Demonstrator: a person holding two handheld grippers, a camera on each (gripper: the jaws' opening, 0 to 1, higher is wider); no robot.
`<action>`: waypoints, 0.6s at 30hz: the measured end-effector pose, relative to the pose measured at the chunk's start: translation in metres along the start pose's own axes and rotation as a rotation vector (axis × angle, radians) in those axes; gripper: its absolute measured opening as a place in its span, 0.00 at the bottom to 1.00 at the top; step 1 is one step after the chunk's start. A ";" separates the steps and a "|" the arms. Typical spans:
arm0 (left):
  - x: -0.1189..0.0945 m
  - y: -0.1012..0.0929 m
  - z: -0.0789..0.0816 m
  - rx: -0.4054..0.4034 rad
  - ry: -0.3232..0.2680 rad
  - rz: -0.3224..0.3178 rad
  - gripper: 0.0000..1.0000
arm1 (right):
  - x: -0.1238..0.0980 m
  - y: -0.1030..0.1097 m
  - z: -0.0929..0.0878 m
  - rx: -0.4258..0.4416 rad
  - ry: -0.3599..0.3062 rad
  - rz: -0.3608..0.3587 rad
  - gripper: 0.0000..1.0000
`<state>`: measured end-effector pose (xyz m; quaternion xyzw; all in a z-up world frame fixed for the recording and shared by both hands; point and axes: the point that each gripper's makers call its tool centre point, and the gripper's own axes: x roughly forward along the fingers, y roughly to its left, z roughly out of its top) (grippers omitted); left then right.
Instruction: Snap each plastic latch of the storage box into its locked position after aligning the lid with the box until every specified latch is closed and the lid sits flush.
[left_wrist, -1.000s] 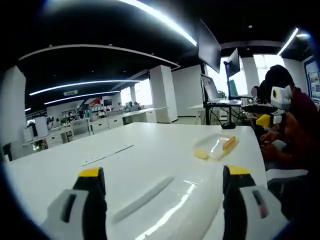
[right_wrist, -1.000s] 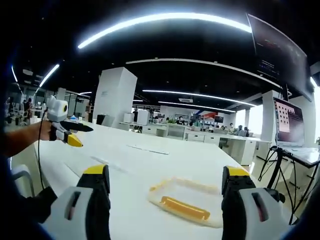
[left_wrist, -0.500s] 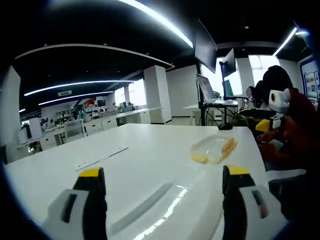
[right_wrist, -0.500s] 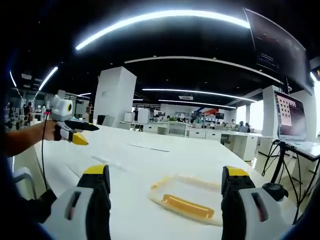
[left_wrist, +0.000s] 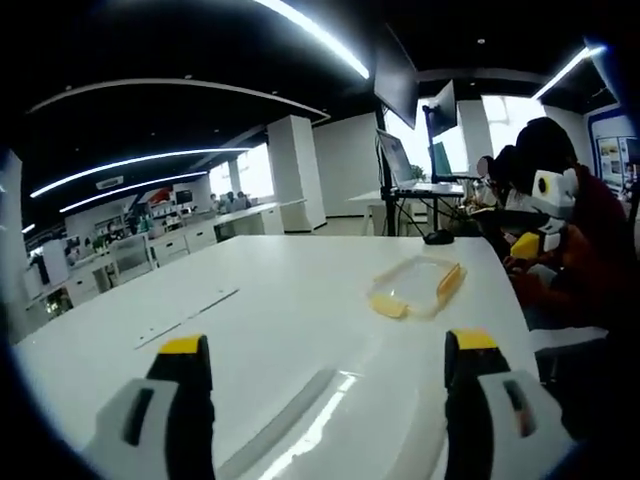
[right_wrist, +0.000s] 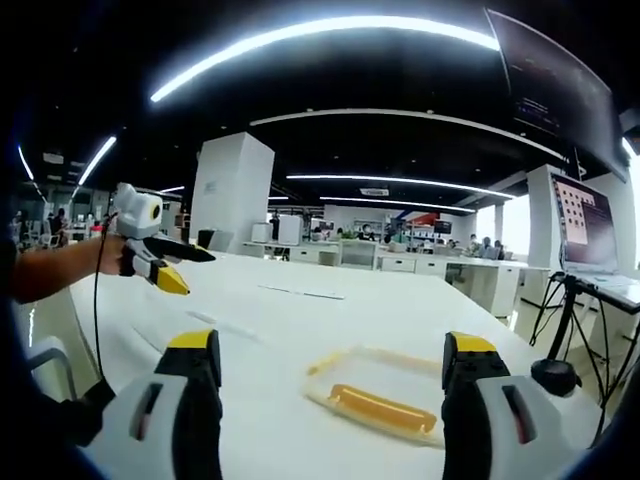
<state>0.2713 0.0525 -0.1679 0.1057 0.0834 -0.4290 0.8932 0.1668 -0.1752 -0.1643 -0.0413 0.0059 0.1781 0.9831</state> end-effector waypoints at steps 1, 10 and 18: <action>0.001 0.000 0.000 0.001 0.001 -0.004 0.97 | 0.000 0.000 0.001 0.000 -0.002 0.001 0.92; 0.020 -0.001 0.000 0.000 0.026 -0.042 0.97 | 0.000 -0.005 0.001 0.008 -0.014 -0.003 0.92; 0.035 0.003 -0.002 -0.027 0.028 -0.069 0.97 | -0.002 -0.016 -0.002 0.020 -0.019 -0.021 0.91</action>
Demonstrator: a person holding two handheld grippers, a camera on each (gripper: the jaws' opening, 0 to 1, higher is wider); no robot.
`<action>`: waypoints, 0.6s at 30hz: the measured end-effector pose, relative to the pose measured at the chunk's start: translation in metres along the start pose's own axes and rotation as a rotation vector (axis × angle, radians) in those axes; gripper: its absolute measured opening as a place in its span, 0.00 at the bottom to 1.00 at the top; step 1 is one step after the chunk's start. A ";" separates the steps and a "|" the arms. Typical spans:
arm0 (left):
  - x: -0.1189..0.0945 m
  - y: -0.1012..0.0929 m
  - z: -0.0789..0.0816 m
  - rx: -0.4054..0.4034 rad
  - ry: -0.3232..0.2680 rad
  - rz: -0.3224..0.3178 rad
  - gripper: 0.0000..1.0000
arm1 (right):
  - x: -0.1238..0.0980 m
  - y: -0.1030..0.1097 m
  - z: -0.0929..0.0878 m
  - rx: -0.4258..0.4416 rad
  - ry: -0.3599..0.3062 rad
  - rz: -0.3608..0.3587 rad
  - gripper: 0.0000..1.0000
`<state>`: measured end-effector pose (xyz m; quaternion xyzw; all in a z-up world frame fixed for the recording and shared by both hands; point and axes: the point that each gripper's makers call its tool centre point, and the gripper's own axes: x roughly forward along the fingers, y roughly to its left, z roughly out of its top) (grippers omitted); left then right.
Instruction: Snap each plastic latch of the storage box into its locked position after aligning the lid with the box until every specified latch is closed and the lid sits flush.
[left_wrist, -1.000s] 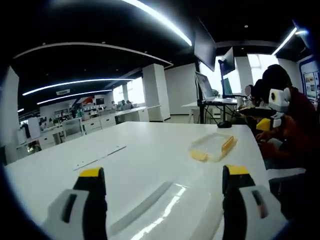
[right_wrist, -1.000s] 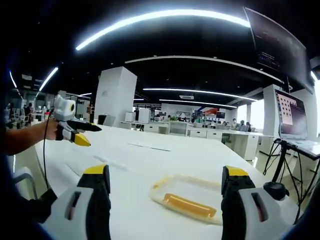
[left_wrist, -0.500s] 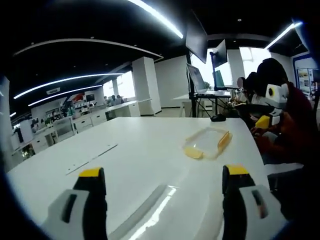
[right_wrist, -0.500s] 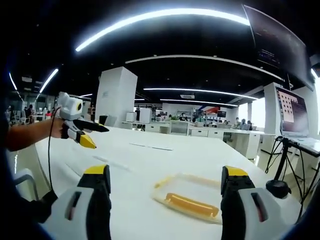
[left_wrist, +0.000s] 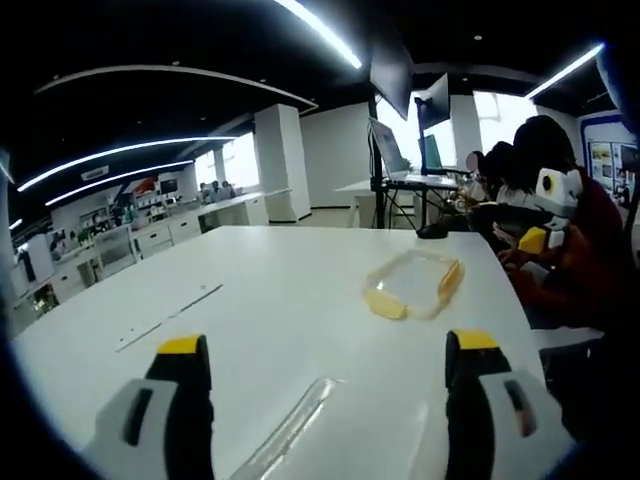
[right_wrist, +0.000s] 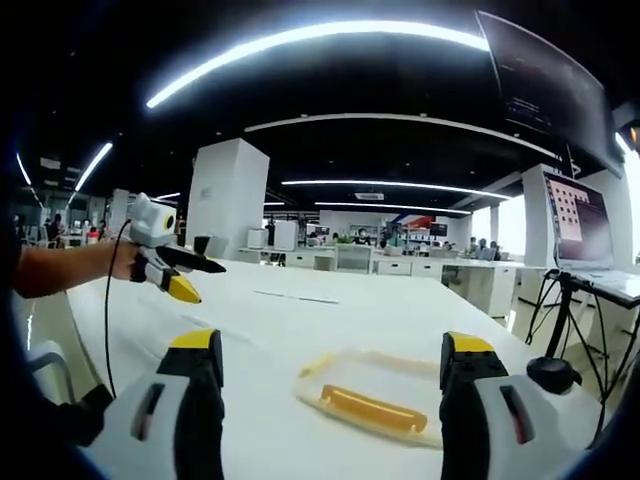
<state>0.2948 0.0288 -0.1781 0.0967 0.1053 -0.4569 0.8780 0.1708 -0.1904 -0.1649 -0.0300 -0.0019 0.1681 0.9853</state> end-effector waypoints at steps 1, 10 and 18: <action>0.002 0.002 0.000 -0.005 0.000 0.000 0.98 | 0.000 -0.001 -0.001 0.003 0.001 -0.002 0.91; 0.016 0.002 -0.003 0.013 0.041 -0.024 0.98 | -0.002 -0.004 -0.003 0.014 0.007 -0.005 0.91; 0.029 -0.005 -0.004 0.027 0.069 -0.063 0.99 | -0.004 -0.001 0.004 0.024 -0.007 0.000 0.92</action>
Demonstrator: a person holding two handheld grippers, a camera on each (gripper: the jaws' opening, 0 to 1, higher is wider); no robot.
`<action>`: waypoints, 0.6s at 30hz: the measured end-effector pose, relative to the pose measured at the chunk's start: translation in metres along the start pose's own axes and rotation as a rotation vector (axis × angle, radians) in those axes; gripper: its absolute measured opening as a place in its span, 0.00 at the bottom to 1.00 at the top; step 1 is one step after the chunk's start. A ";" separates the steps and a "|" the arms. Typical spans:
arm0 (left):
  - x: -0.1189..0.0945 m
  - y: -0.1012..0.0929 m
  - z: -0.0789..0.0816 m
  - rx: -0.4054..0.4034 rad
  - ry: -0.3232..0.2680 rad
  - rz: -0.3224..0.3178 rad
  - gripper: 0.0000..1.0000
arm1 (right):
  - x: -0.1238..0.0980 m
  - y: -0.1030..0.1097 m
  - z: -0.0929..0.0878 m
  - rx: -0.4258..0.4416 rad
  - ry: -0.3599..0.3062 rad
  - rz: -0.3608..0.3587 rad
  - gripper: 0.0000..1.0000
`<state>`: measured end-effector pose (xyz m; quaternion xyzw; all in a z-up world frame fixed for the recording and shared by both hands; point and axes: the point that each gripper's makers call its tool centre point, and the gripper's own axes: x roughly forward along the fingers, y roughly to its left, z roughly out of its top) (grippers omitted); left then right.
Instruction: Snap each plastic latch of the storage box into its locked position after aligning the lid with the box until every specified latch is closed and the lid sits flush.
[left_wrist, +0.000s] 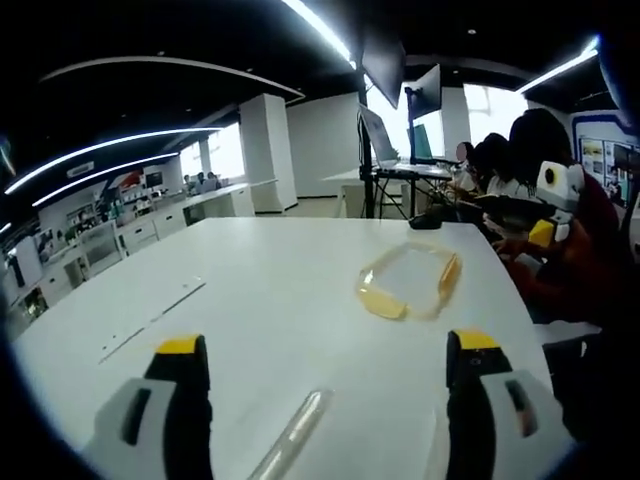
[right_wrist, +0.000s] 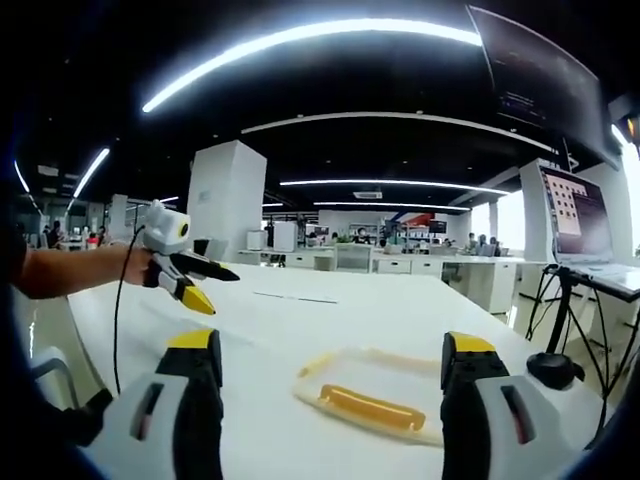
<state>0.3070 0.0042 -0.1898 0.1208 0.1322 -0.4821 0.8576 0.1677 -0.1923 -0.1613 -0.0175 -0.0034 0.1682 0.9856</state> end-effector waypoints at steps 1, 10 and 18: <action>0.002 0.000 0.000 0.003 0.004 -0.004 0.99 | 0.000 0.000 0.001 0.001 -0.002 0.001 0.92; 0.015 -0.006 0.002 0.009 0.018 -0.034 1.00 | 0.000 0.005 0.006 0.002 0.000 0.012 0.95; 0.020 -0.012 0.005 0.007 0.022 -0.053 1.00 | 0.001 0.013 0.006 0.000 0.009 0.031 0.97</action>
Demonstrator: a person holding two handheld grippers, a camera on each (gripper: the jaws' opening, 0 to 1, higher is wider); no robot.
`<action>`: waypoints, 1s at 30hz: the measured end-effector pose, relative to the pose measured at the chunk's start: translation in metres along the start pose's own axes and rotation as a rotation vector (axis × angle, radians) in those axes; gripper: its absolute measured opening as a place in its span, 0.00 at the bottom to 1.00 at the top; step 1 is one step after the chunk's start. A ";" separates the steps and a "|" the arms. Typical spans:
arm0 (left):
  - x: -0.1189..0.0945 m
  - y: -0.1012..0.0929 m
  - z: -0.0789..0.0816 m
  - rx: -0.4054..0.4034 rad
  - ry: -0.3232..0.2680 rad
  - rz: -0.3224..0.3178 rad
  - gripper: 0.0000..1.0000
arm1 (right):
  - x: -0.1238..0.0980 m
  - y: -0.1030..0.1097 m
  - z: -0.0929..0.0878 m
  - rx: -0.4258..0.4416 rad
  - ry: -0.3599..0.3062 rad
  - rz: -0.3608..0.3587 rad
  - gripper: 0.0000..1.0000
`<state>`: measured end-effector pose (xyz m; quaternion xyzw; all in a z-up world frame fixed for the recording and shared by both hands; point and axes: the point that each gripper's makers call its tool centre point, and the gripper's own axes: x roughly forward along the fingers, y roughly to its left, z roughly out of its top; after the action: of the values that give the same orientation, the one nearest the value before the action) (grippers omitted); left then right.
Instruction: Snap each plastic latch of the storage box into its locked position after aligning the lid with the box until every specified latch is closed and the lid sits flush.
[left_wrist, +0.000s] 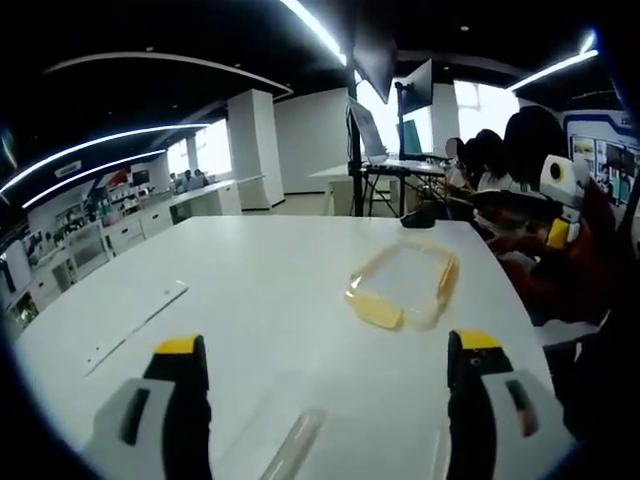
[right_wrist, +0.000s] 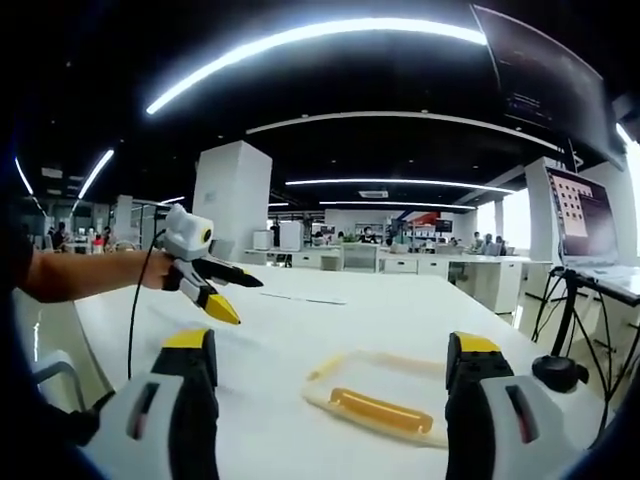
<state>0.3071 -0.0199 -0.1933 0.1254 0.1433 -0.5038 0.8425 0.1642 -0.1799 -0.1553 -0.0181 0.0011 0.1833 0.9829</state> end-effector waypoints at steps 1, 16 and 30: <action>0.002 -0.003 0.000 0.005 0.004 -0.008 1.00 | 0.000 0.001 0.000 0.001 -0.002 0.002 0.97; 0.019 -0.023 -0.002 0.057 0.068 -0.044 1.00 | -0.001 0.005 -0.002 0.002 0.013 0.022 1.00; 0.030 -0.037 -0.001 0.055 0.080 -0.064 1.00 | -0.003 0.007 -0.003 0.006 0.011 0.025 1.00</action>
<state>0.2879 -0.0608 -0.2079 0.1640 0.1670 -0.5288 0.8159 0.1595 -0.1747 -0.1584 -0.0159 0.0075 0.1955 0.9805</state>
